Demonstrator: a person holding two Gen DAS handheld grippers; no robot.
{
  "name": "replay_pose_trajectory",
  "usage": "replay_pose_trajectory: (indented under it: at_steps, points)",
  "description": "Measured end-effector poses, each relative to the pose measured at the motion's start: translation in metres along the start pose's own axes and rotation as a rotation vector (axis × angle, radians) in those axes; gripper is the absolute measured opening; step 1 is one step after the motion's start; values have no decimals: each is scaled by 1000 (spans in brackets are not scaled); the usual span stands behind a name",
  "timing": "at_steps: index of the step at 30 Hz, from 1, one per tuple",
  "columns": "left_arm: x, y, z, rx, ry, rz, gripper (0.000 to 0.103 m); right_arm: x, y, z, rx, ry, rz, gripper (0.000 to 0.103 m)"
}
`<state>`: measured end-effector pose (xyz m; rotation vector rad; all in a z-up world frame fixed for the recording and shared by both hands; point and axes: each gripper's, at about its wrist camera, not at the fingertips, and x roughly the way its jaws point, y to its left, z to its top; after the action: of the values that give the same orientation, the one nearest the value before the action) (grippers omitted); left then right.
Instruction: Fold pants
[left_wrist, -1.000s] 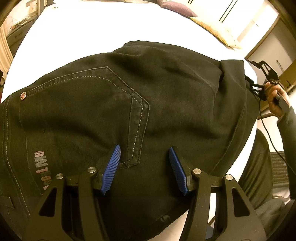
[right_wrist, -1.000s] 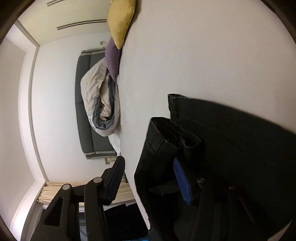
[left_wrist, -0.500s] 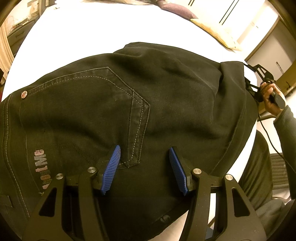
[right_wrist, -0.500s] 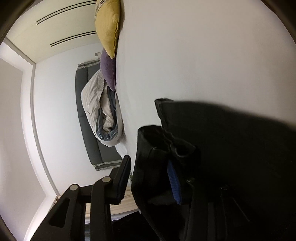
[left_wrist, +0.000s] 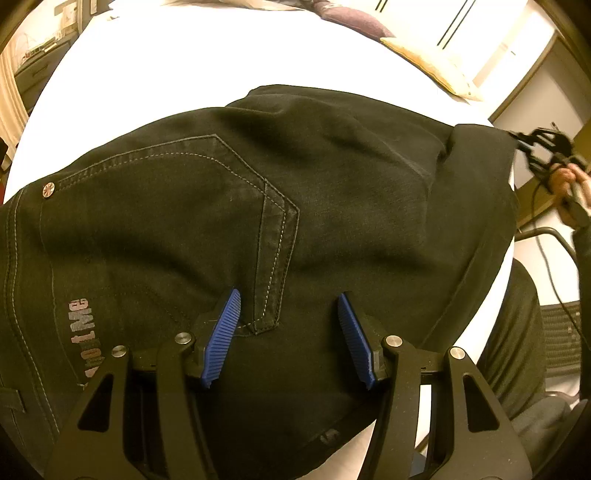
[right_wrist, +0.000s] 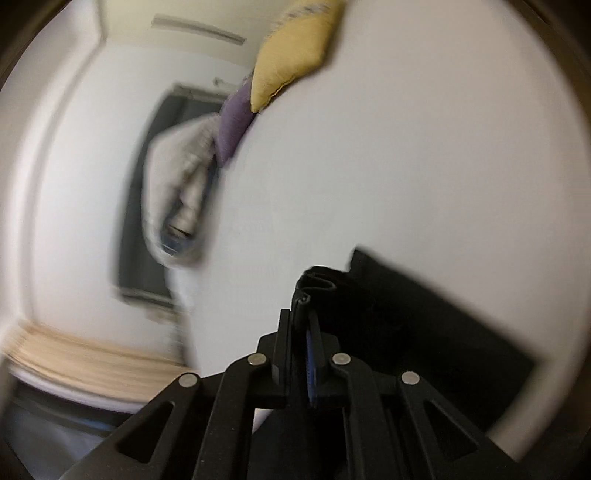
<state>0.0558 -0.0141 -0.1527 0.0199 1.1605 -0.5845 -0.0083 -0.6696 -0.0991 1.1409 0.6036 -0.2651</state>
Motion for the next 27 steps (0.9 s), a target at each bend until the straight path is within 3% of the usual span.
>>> replay_pose_trajectory:
  at_steps: [3,4,6,8,10,15,19,21,27]
  points:
    - [0,1,0,-4,-1,-2,53,-23,12,-3,-162,52,-120,9]
    - [0,2,0,-3,-3,-2,53,-28,-1,-6,-163,62,-183,14]
    - [0,4,-1,-2,-8,-4,53,-48,-51,-12,-10,28,-296,24]
    - [-1,5,-2,-1,-8,-6,53,-73,-85,-26,84,-33,-244,24]
    - [-1,5,-2,1,-7,-3,53,-81,-98,-41,120,-35,-190,24]
    - [-1,2,-1,5,-5,3,54,-45,-109,-82,207,117,80,24]
    - [-3,0,-2,2,-10,8,54,-11,-100,-91,238,174,138,27]
    - [-3,0,-2,0,-14,7,54,2,-95,-93,232,177,87,32]
    - [-5,2,-6,1,-19,2,54,13,-110,-93,289,146,86,31]
